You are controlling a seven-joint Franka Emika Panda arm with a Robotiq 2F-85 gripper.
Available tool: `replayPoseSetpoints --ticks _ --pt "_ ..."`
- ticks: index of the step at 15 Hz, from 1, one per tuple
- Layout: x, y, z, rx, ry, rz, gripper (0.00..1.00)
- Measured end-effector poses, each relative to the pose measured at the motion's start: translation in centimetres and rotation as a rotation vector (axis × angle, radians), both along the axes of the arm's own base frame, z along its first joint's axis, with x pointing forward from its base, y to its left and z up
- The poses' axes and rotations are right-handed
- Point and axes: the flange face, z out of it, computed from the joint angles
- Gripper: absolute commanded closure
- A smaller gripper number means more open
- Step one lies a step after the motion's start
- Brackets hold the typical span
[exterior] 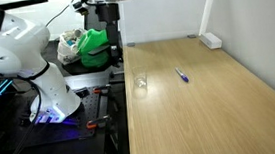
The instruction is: Put the blue marker inside the glass cup
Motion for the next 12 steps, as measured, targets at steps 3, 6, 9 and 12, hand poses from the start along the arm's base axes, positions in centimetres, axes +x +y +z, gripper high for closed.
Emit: replayPoseSetpoints --ticks 3,6,9,12 --pt "1.2 0.4 0.3 0.002 -0.079 0.037 0.00" --pt "3.0 1.1 0.2 0.021 -0.169 0.081 0.00" --pt "4.9 1.8 -0.6 0.053 -0.239 0.118 0.00" --pt "7.0 2.6 -1.7 0.082 -0.283 0.158 0.00"
